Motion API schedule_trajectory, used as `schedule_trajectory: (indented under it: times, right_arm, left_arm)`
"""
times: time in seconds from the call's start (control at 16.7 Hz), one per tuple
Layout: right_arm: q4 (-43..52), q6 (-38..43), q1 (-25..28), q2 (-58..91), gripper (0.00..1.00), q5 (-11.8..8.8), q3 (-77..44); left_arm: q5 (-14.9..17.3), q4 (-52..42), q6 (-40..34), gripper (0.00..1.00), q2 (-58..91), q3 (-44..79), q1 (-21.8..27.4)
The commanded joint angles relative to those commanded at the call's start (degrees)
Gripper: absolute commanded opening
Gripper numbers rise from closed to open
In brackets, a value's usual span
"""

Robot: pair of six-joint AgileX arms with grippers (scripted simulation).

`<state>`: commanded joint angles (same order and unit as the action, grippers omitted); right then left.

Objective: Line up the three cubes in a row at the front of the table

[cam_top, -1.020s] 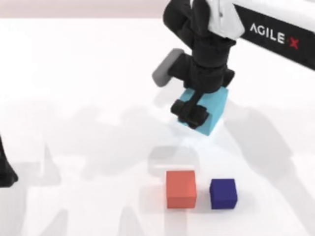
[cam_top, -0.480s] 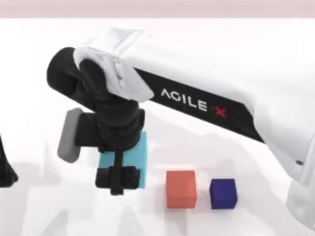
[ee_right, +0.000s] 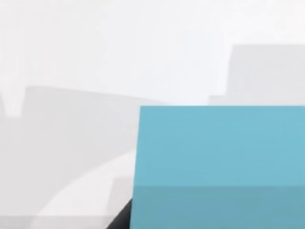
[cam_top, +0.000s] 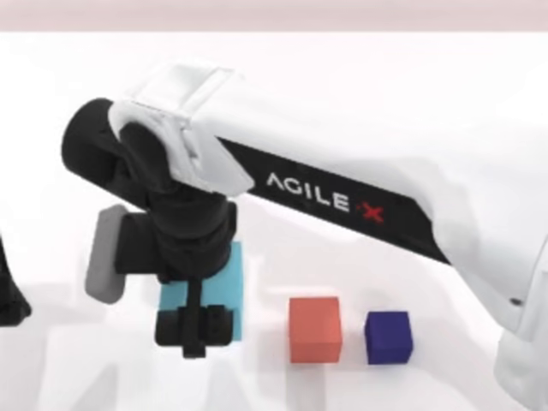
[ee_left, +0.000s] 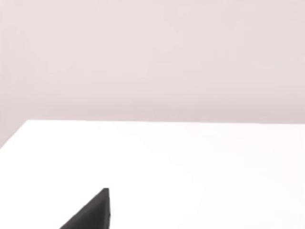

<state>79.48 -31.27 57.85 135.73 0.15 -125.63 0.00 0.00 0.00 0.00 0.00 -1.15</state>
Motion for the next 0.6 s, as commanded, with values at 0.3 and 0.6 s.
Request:
schedule_trajectory:
  times: [0.3, 0.6]
  right_arm:
    - [-10.14, 0.11, 0.07, 0.65, 0.00, 0.04, 9.37]
    - [-14.18, 0.06, 0.23, 1.09, 0.00, 0.05, 13.29]
  left_arm:
    - [0.00, 0.00, 0.00, 1.00, 0.00, 0.00, 0.00]
    - [0.00, 0.00, 0.00, 1.00, 0.00, 0.00, 0.00]
